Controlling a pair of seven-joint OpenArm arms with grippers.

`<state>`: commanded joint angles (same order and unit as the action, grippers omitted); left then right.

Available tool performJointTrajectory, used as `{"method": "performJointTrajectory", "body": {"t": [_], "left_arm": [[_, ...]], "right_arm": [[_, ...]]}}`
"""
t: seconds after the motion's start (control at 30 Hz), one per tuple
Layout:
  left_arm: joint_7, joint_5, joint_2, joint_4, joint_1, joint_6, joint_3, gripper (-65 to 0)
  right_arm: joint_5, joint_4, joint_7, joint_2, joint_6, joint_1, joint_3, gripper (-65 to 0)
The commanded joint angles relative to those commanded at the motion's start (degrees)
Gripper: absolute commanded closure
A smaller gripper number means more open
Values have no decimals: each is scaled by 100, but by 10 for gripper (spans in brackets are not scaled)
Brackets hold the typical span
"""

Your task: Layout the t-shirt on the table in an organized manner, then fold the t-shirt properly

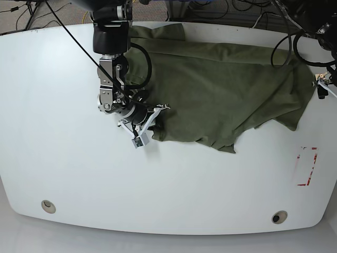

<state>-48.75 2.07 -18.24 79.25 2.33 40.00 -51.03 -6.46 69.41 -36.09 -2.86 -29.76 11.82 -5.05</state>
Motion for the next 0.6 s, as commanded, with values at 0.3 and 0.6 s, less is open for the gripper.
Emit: {"method": "performJointTrajectory", "body": {"t": [0.3,0.6], "left_arm": [[0,18,123,-246,9,0,316,-458],[-35,-9,316,-264,-123,0,343,-458]], "right_arm": [[0,0,0,0,0,0,0,-3],[-9,9,0,0,-9,9,0,-3]]}}
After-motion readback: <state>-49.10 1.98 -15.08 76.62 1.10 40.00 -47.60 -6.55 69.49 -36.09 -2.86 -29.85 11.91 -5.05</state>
